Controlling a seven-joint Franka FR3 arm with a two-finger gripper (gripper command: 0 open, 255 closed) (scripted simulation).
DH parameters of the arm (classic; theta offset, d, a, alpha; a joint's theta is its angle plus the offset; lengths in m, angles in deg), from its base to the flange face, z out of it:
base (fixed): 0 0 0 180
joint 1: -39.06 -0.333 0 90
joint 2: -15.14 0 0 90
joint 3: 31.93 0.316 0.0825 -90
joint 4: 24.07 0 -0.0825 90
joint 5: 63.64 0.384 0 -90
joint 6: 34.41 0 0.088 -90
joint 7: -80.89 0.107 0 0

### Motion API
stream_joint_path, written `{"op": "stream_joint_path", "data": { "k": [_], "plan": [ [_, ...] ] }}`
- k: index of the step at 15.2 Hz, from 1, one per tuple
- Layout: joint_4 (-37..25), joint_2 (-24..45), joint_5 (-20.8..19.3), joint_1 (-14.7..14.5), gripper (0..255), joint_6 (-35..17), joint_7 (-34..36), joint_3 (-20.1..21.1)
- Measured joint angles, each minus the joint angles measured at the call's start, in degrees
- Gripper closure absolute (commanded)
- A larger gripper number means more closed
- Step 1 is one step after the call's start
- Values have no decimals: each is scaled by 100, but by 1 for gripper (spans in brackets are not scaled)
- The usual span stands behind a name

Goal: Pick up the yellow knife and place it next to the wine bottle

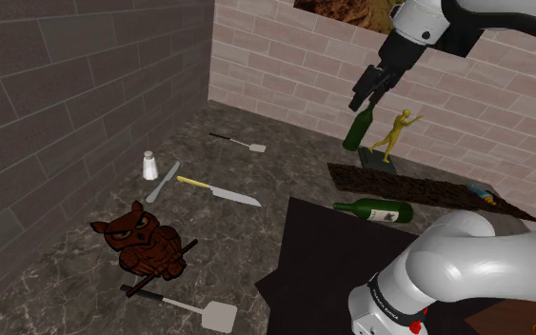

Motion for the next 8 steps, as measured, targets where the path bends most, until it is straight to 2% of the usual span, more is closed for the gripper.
{"op": "stream_joint_path", "data": {
  "k": [3, 8],
  "plan": [
    [74, 155, 11, -45, 0, -194, -55, 2],
    [338, 834, 36, -201, 0, -1009, -305, -14]
  ]
}}
